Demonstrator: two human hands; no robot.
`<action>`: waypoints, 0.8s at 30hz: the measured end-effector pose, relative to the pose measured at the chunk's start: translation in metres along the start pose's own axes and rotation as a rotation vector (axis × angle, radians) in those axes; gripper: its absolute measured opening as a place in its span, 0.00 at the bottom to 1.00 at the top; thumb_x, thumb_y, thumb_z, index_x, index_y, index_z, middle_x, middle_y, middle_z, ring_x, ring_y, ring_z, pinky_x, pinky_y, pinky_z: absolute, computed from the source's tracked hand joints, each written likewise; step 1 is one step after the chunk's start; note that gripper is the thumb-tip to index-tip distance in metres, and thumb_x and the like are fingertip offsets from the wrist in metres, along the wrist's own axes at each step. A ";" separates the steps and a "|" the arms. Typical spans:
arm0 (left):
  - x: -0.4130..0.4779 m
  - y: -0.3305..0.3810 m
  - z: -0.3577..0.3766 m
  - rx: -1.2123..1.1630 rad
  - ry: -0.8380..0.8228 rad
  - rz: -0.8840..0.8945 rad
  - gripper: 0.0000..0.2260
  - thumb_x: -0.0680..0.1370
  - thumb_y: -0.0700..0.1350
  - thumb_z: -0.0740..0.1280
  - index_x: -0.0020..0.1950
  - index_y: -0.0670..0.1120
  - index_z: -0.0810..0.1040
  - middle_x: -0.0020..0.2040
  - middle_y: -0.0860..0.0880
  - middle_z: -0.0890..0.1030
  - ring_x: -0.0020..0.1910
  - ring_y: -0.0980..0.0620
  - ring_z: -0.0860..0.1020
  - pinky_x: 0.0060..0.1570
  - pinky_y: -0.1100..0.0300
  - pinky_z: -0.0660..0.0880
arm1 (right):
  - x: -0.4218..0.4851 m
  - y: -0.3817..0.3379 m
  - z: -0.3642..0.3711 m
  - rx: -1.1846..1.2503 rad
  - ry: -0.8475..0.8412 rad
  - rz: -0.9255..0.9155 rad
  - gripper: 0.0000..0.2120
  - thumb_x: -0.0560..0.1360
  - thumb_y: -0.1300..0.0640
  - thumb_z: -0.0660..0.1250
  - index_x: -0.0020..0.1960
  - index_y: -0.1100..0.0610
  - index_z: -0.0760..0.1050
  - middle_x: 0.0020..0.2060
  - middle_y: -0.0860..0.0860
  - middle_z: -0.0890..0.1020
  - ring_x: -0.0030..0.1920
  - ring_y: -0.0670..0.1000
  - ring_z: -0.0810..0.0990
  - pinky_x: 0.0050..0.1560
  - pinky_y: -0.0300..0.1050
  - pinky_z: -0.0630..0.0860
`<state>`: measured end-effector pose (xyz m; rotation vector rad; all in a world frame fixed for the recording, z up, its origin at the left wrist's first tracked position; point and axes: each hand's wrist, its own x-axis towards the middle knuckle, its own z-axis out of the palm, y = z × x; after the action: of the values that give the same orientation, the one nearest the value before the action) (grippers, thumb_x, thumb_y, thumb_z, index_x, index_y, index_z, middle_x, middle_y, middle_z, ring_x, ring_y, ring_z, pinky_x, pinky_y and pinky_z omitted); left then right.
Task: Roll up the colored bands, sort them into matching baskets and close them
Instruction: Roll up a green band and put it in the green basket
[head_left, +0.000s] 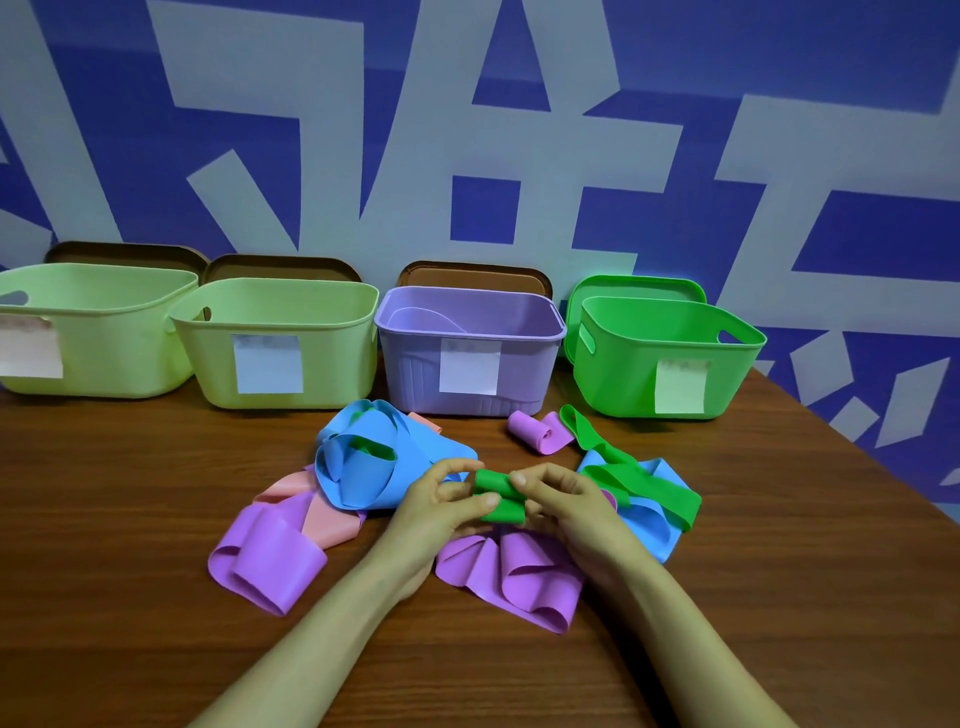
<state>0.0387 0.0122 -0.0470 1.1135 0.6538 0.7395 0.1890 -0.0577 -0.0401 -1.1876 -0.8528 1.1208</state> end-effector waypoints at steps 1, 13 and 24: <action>0.000 0.000 0.001 0.004 -0.001 -0.020 0.17 0.73 0.31 0.70 0.59 0.43 0.73 0.51 0.41 0.83 0.50 0.44 0.83 0.49 0.56 0.80 | 0.001 0.001 0.000 0.014 0.004 0.001 0.06 0.71 0.57 0.70 0.37 0.57 0.77 0.28 0.52 0.70 0.30 0.46 0.73 0.37 0.36 0.76; 0.001 0.001 -0.001 0.054 0.042 0.007 0.16 0.70 0.31 0.72 0.55 0.40 0.75 0.49 0.42 0.83 0.45 0.48 0.83 0.44 0.61 0.79 | -0.001 -0.001 -0.001 0.009 0.019 -0.016 0.07 0.69 0.69 0.71 0.46 0.61 0.78 0.43 0.59 0.81 0.41 0.53 0.82 0.44 0.42 0.81; -0.001 0.004 0.000 0.005 0.050 0.006 0.08 0.74 0.37 0.70 0.51 0.38 0.77 0.47 0.41 0.83 0.47 0.47 0.84 0.45 0.62 0.80 | -0.001 0.002 -0.001 -0.107 0.014 -0.047 0.14 0.64 0.73 0.74 0.44 0.58 0.81 0.40 0.56 0.83 0.42 0.52 0.81 0.45 0.42 0.78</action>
<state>0.0380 0.0125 -0.0433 1.1046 0.6950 0.7738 0.1895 -0.0585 -0.0428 -1.2555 -0.9350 1.0381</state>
